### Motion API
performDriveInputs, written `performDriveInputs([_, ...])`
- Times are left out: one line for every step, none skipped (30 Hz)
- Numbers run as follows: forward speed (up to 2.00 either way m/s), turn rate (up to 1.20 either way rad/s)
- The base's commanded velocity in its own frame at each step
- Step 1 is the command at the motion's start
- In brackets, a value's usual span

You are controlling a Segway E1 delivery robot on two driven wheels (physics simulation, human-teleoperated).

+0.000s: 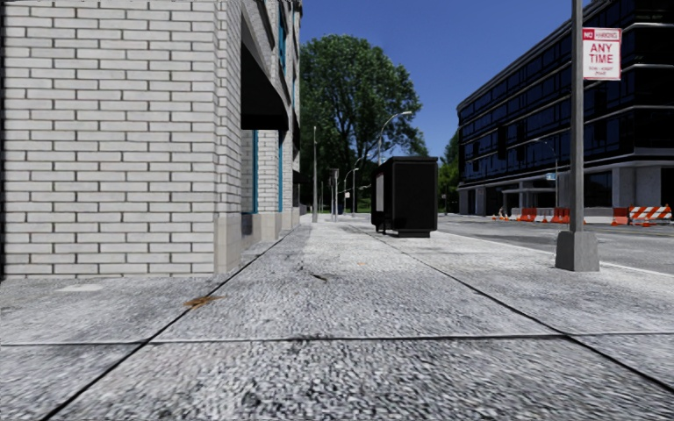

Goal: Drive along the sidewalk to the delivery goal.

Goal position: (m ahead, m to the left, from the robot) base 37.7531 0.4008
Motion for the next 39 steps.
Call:
performDriveInputs([2.00,0.25])
performDriveInputs([2.00,0.25])
performDriveInputs([2.00,0.25])
performDriveInputs([2.00,0.25])
performDriveInputs([2.00,0.25])
performDriveInputs([2.00,0.25])
performDriveInputs([2.00,0.25])
performDriveInputs([2.00,0.25])
performDriveInputs([2.00,0.25])
performDriveInputs([2.00,0.24])
performDriveInputs([2.00,0.22])
performDriveInputs([2.00,0.00])
performDriveInputs([2.00,0.00])
performDriveInputs([2.00,0.00])
performDriveInputs([2.00,0.00])
performDriveInputs([2.00,0.00])
performDriveInputs([2.00,0.00])
performDriveInputs([2.00,0.00])
performDriveInputs([2.00,0.00])
performDriveInputs([2.00,0.00])
performDriveInputs([2.00,0.00])
performDriveInputs([2.00,0.00])
performDriveInputs([2.00,0.00])
performDriveInputs([2.00,0.00])
performDriveInputs([2.00,0.00])
performDriveInputs([2.00,0.00])
performDriveInputs([2.00,0.00])
performDriveInputs([2.00,0.00])
performDriveInputs([2.00,0.00])
performDriveInputs([2.00,0.00])
performDriveInputs([2.00,0.00])
performDriveInputs([2.00,0.00])
performDriveInputs([2.00,0.00])
performDriveInputs([2.00,0.00])
performDriveInputs([2.00,0.00])
performDriveInputs([2.00,0.00])
performDriveInputs([2.00,0.00])
performDriveInputs([2.00,0.00])
performDriveInputs([2.00,0.00])
